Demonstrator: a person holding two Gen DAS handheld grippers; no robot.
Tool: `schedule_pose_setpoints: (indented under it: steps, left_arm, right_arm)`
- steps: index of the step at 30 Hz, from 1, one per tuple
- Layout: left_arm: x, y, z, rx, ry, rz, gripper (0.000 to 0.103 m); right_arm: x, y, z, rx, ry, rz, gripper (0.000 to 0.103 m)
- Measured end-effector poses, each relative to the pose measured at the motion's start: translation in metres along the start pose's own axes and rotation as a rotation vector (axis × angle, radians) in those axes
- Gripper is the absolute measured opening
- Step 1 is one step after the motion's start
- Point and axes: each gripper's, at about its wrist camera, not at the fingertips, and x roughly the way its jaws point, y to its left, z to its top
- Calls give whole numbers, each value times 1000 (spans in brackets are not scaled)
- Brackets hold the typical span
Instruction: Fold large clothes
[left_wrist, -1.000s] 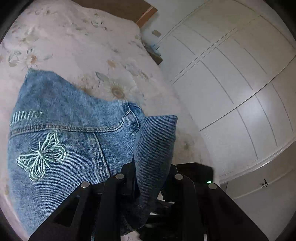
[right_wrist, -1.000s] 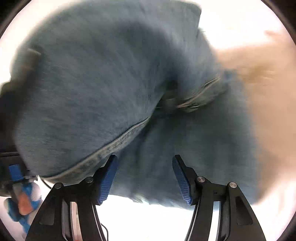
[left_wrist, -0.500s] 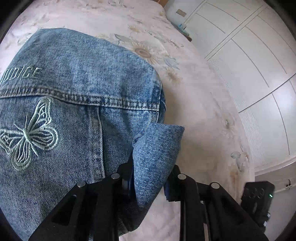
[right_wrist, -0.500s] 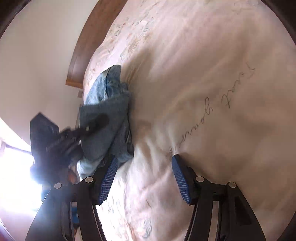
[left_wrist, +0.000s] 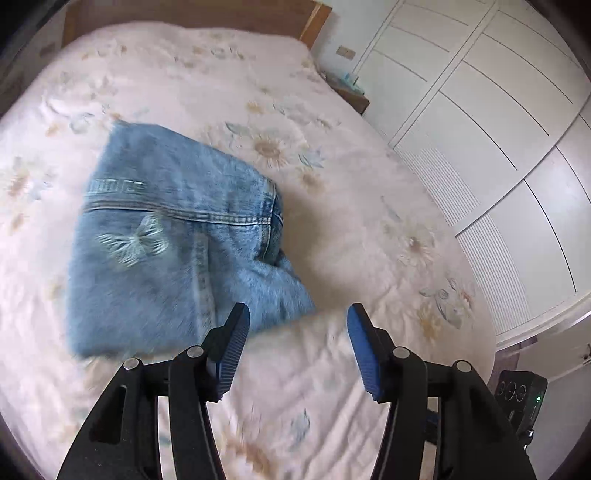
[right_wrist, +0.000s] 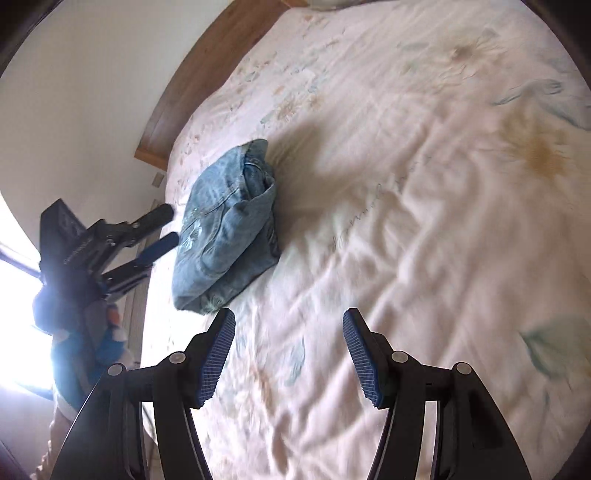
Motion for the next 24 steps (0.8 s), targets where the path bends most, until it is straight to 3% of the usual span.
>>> schedule_pose_setpoints:
  steps: [3, 13, 20, 24]
  left_arm:
    - [-28, -11, -13, 17, -25, 30, 54]
    - [-144, -10, -106, 56, -114, 115, 55]
    - [-213, -12, -153, 67, -200, 144, 59]
    - [-233, -9, -169, 45, -243, 131, 61]
  right_arm:
    - [-27, 7, -11, -13, -21, -18, 63]
    - [-90, 54, -67, -101, -75, -30, 64]
    - [-132, 97, -101, -184, -122, -1, 64]
    - [-145, 116, -116, -233, -134, 5, 65]
